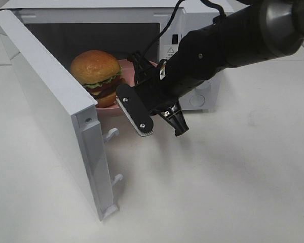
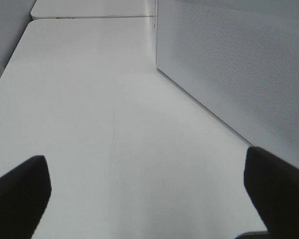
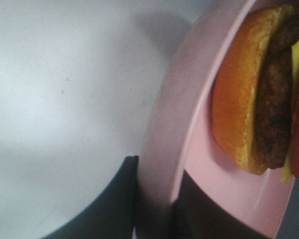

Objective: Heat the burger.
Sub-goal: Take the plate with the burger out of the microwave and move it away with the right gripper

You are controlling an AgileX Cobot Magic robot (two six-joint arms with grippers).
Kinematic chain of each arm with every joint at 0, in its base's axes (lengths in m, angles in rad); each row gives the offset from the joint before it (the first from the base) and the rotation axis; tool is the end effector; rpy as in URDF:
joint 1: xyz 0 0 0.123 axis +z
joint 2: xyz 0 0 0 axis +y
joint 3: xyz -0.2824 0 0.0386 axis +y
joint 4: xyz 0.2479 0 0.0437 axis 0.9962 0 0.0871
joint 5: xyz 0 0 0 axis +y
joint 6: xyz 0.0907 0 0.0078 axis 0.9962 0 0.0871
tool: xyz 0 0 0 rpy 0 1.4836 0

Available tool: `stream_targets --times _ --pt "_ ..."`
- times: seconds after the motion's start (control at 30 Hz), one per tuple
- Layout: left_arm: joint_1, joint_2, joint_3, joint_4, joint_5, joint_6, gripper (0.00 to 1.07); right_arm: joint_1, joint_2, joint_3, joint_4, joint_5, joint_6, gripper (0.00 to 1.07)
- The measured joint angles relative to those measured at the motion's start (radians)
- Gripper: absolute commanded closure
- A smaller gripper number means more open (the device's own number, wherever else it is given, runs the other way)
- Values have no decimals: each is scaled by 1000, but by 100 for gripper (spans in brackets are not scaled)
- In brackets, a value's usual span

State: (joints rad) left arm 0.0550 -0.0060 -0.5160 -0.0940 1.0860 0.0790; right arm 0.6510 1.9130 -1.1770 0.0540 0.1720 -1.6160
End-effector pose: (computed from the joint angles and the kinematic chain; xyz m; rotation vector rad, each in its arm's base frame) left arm -0.0085 -0.0080 0.2798 0.0315 2.0439 -0.0288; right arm 0.3226 0.2468 0.1754 -2.1775 1.0845 -0.4117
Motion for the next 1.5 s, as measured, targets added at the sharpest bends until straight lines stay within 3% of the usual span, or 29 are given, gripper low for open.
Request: stream_targets --times 0.83,1.5 --pt "0 0 0 0 0 0 9 -3 -185 244 153 -108 -61 107" --pt "0 0 0 0 0 0 9 -4 -355 410 166 -140 -65 107"
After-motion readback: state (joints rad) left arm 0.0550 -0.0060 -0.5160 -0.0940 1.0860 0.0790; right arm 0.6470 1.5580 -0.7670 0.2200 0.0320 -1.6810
